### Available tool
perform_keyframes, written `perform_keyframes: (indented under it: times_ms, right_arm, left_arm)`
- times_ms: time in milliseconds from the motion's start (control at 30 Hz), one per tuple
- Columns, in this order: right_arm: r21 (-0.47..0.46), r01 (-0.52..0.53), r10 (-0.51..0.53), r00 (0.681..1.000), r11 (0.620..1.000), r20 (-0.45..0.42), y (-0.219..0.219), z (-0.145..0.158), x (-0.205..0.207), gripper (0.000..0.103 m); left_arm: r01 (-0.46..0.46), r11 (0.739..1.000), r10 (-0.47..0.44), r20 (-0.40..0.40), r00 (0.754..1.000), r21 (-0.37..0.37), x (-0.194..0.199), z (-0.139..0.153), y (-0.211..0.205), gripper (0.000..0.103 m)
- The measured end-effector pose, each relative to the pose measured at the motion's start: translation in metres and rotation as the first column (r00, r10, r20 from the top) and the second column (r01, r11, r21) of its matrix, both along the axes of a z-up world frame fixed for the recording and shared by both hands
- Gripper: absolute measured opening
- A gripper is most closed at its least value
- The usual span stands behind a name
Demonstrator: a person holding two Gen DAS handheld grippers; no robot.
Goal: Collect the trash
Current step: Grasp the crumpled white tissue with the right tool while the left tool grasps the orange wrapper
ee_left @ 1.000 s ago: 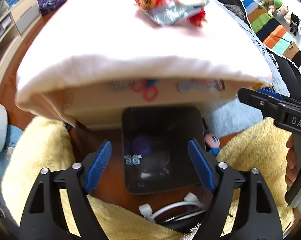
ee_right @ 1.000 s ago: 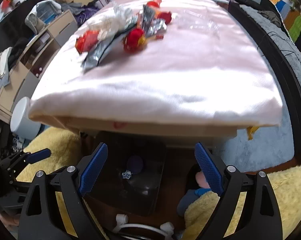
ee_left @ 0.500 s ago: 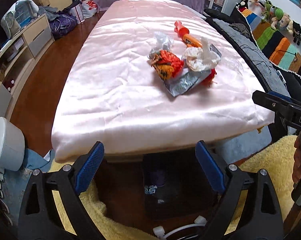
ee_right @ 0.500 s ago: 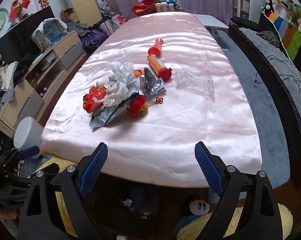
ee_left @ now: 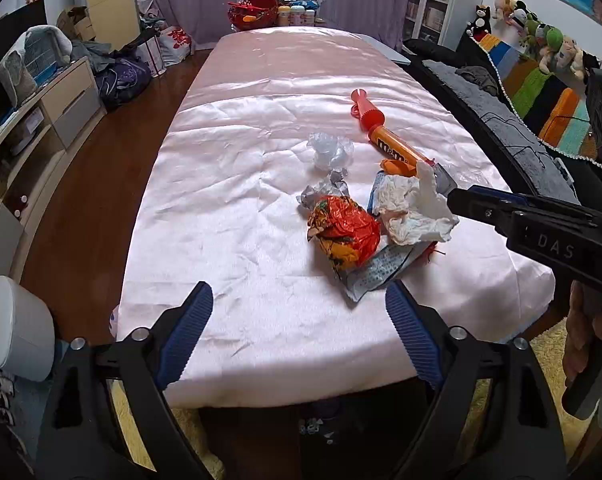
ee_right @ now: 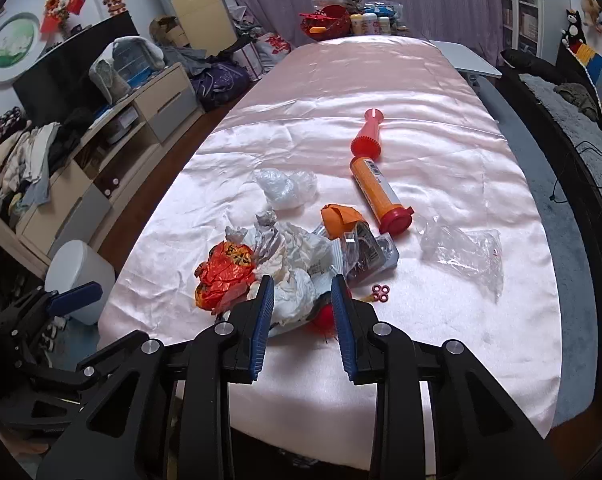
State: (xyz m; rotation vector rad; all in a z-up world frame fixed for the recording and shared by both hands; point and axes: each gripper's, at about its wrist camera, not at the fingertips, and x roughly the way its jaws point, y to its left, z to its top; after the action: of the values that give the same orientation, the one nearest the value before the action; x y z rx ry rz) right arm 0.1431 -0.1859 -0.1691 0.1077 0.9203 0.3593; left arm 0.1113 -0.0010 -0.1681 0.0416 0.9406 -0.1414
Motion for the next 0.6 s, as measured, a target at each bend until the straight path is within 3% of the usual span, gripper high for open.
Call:
perform_keyframes:
  times_ms: [167, 300, 467, 600]
  right_arm:
    - [-0.019, -0.019, 0.019, 0.999, 1.0, -0.032, 0.008, -0.011, 0.016, 0.03]
    - [-0.019, -0.04, 0.039, 0.998, 0.999, -0.052, 0.011, -0.02, 0.022, 0.029]
    - [-0.034, -0.029, 0.027, 0.998, 0.999, -0.065, 0.004, -0.028, 0.029, 0.013]
    - [-0.056, -0.035, 0.031, 0.997, 0.998, -0.064, 0.003, -0.03, 0.031, 0.007]
  left_arm:
    - [0.027, 1.0, -0.027, -0.024, 0.999, -0.013, 0.023, -0.01, -0.003, 0.069]
    - [0.038, 0.999, -0.039, -0.05, 0.998, -0.036, 0.038, -0.02, -0.007, 0.068]
    - [0.07, 0.996, -0.073, -0.072, 0.995, -0.05, 0.051, -0.032, -0.019, 0.068]
    - [0.074, 0.995, -0.079, -0.088, 0.993, -0.063, 0.062, -0.039, -0.024, 0.067]
